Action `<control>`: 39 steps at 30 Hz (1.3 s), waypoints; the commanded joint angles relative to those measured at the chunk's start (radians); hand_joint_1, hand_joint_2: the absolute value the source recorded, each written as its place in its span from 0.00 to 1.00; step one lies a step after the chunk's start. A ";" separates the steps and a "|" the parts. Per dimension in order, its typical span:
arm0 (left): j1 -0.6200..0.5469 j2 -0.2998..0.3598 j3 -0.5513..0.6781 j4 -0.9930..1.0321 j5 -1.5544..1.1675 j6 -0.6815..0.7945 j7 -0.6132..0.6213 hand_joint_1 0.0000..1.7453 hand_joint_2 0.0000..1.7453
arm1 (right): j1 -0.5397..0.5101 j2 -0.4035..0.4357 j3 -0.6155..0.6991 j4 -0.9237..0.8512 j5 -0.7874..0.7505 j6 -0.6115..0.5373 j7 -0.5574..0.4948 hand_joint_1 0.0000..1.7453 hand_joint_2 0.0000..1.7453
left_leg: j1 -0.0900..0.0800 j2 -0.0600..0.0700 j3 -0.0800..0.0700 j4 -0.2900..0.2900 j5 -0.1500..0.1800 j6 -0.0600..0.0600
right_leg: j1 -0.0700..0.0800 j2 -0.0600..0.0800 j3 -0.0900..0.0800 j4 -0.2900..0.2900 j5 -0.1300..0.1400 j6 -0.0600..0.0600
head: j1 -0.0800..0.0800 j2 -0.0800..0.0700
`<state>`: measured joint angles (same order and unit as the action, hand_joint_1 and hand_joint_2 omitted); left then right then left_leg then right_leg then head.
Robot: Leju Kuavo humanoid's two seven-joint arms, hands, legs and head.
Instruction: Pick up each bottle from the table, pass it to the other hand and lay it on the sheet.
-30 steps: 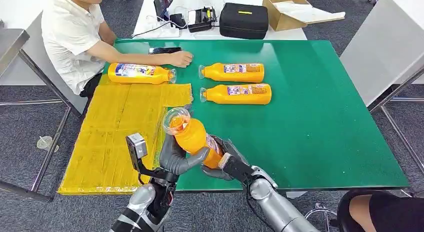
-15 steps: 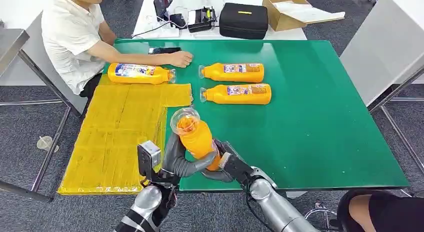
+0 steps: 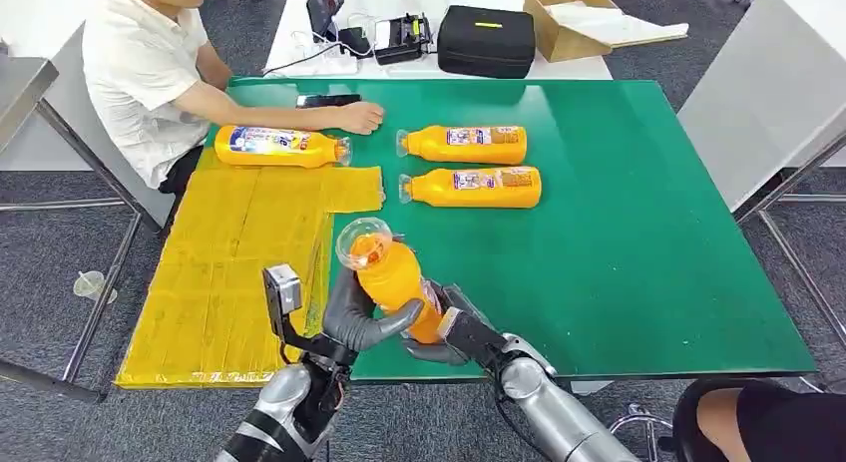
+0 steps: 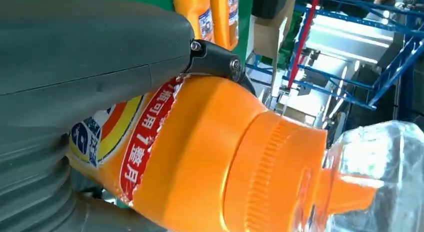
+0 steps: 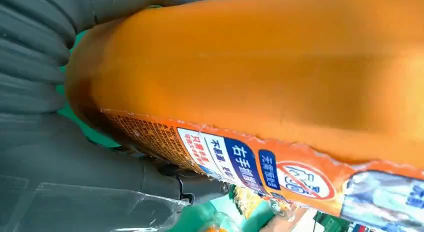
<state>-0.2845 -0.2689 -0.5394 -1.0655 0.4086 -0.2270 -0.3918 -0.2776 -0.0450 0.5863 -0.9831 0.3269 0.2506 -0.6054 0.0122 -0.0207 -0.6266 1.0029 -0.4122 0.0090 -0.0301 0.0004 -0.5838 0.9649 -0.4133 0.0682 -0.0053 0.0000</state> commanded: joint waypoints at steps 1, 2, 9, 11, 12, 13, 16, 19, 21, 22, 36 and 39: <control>-0.038 0.015 -0.002 0.109 0.144 -0.120 0.090 1.00 1.00 | -0.069 0.016 0.044 0.020 0.017 -0.028 -0.018 1.00 1.00 | -0.001 0.006 0.005 0.001 -0.003 0.000 | 0.000 0.004 0.004 0.001 -0.001 -0.004 | 0.000 0.000; -0.043 0.018 -0.005 0.116 0.155 -0.123 0.093 1.00 1.00 | -0.066 0.017 0.044 0.011 0.024 -0.037 -0.028 1.00 1.00 | 0.000 0.005 0.005 0.000 -0.002 0.000 | 0.000 0.004 0.004 0.000 -0.001 -0.003 | 0.000 0.000; -0.054 0.020 -0.012 0.100 0.179 -0.107 0.094 1.00 1.00 | -0.039 0.039 0.017 -0.019 0.027 -0.063 -0.042 0.00 1.00 | 0.000 0.004 0.002 0.000 -0.001 0.000 | 0.000 0.002 0.001 0.000 0.000 -0.002 | 0.000 0.000; -0.046 0.033 -0.006 0.058 0.173 -0.081 0.088 1.00 1.00 | -0.018 0.052 -0.025 -0.029 0.043 -0.157 -0.022 0.00 1.00 | 0.000 0.005 0.005 0.001 -0.003 0.000 | 0.001 0.003 0.004 0.001 -0.002 -0.004 | 0.000 0.000; -0.036 0.043 -0.007 0.020 0.126 -0.026 0.068 1.00 1.00 | -0.008 0.045 -0.035 -0.044 0.112 -0.263 -0.006 0.00 1.00 | 0.000 0.002 0.002 0.000 -0.001 0.000 | 0.000 0.001 0.002 0.000 -0.001 -0.003 | 0.000 0.000; -0.035 0.046 -0.006 0.004 0.117 -0.019 0.066 1.00 1.00 | -0.006 0.030 -0.043 -0.047 0.128 -0.289 -0.002 0.00 1.00 | 0.000 0.003 0.005 0.000 -0.002 0.000 | 0.000 0.001 0.004 0.001 -0.002 -0.004 | 0.000 0.000; -0.004 0.069 0.001 -0.083 0.027 0.068 0.051 1.00 1.00 | 0.024 0.014 -0.122 -0.076 0.212 -0.472 0.045 0.00 1.00 | -0.001 0.001 0.001 -0.001 0.000 0.000 | 0.000 0.000 0.001 0.000 -0.001 -0.002 | 0.000 0.000; 0.023 0.094 0.013 -0.164 -0.131 0.200 0.031 1.00 1.00 | 0.059 -0.029 -0.231 -0.092 0.387 -0.745 0.122 0.00 1.00 | -0.001 0.002 0.004 0.000 -0.002 0.001 | 0.000 0.001 0.003 0.000 -0.002 -0.003 | 0.000 0.000; 0.036 0.108 0.021 -0.204 -0.224 0.261 0.016 1.00 1.00 | 0.096 -0.036 -0.333 -0.142 0.429 -0.876 0.123 0.00 1.00 | -0.001 0.000 0.004 -0.001 -0.001 0.001 | 0.000 -0.001 0.004 -0.001 -0.002 -0.003 | 0.000 0.000; 0.047 0.112 0.034 -0.227 -0.234 0.257 0.023 1.00 1.00 | 0.118 -0.048 -0.369 -0.182 0.433 -0.856 0.116 0.00 1.00 | -0.001 -0.001 0.002 -0.001 0.000 0.001 | -0.001 -0.002 0.002 -0.001 -0.001 -0.002 | 0.000 0.000; 0.032 0.167 0.128 -0.218 -0.965 0.613 0.091 1.00 1.00 | 0.297 0.051 -0.628 -0.595 0.218 -0.758 -0.043 0.00 1.00 | 0.000 0.003 0.004 0.000 -0.003 0.000 | 0.001 0.001 0.003 0.001 -0.003 -0.005 | 0.000 0.000; 0.013 0.160 0.150 -0.185 -1.064 0.640 0.116 1.00 1.00 | 0.278 0.066 -0.633 -0.554 0.217 -0.741 -0.061 0.00 1.00 | 0.001 0.003 0.003 0.000 -0.002 0.000 | 0.002 0.001 0.002 0.000 -0.001 -0.004 | 0.000 0.000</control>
<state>-0.2239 -0.1407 -0.4581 -1.3191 -0.4747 0.3502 -0.3212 -0.0002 -0.0465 0.0427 -1.5084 0.5592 -0.5450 -0.6377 0.0127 -0.0204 -0.6284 1.0026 -0.4125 0.0089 -0.0296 0.0003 -0.5863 0.9651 -0.4136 0.0679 -0.0053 0.0000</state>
